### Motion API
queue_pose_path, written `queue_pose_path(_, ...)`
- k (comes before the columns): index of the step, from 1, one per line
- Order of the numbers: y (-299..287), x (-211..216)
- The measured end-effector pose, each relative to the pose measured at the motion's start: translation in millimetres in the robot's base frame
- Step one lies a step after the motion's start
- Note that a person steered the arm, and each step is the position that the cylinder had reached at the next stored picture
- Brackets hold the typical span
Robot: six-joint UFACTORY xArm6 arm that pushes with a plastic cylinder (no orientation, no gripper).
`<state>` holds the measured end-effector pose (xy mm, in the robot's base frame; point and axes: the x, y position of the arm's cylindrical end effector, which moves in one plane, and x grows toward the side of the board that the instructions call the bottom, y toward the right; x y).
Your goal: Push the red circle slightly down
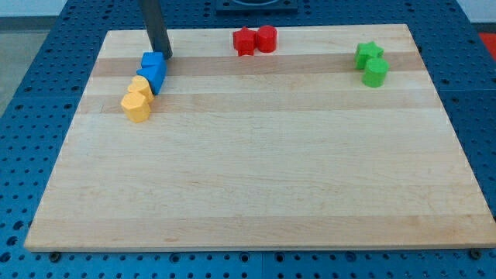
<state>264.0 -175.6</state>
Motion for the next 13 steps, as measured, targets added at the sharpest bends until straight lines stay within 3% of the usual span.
queue_pose_path(2,31,-43)
queue_pose_path(4,109,-60)
queue_pose_path(8,96,-52)
queue_pose_path(12,196,-68)
queue_pose_path(13,197,-55)
